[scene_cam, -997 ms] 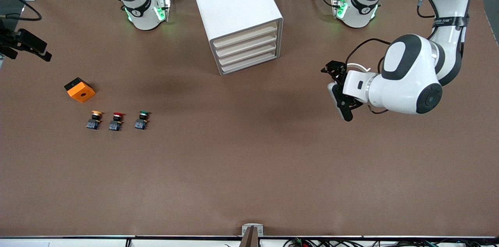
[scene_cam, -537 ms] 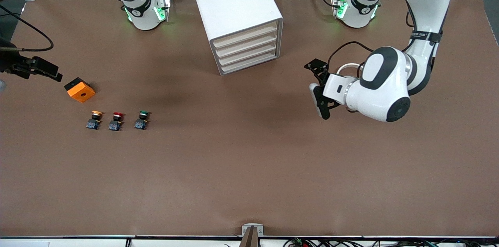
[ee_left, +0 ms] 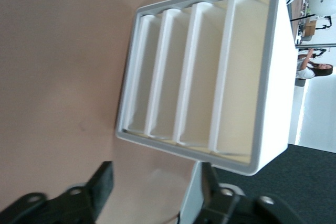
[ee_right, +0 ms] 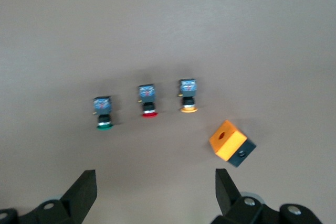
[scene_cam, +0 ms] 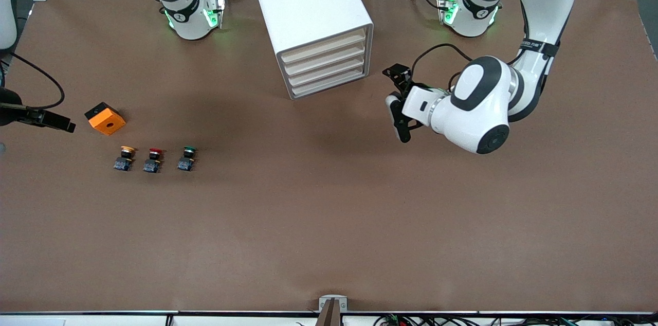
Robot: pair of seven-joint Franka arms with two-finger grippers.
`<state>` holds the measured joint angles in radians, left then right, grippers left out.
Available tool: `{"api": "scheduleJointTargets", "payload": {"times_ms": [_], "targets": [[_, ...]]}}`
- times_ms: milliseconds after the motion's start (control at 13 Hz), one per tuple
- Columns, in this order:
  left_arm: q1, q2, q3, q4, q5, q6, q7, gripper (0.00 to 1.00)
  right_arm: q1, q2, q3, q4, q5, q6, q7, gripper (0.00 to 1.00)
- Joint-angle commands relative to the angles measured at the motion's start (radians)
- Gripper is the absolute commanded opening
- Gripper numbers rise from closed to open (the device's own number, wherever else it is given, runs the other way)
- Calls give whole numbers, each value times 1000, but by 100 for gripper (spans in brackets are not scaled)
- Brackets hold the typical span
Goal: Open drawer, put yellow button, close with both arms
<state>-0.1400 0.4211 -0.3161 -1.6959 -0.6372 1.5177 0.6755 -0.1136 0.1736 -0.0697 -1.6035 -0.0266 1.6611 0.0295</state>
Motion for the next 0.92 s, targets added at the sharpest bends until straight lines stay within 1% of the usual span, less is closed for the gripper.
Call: {"api": "scheduleJointTargets", "payload": {"times_ms": [0, 77, 307, 383, 537, 690, 844], "targets": [[-28, -7, -21, 2, -36, -13, -62, 63, -44, 35, 13, -59, -32, 113, -67, 100], [-45, -4, -21, 1, -45, -13, -94, 60, -64, 37, 13, -103, -32, 180, -88, 100], [-90, 21, -23, -2, -85, -8, -114, 60, -103, 47, 13, -263, -30, 417, -89, 100], [-105, 34, -23, -1, -90, -5, -113, 61, -119, 75, 15, -291, -23, 480, -89, 100], [-122, 47, -23, -1, -99, 4, -113, 61, -136, 127, 16, -309, -13, 554, -88, 100], [-138, 56, -23, 1, -99, 10, -113, 61, -144, 147, 16, -347, 10, 623, -88, 100], [-167, 67, -23, 1, -99, 28, -113, 61, -143, 156, 16, -421, 40, 721, -86, 100]]}}
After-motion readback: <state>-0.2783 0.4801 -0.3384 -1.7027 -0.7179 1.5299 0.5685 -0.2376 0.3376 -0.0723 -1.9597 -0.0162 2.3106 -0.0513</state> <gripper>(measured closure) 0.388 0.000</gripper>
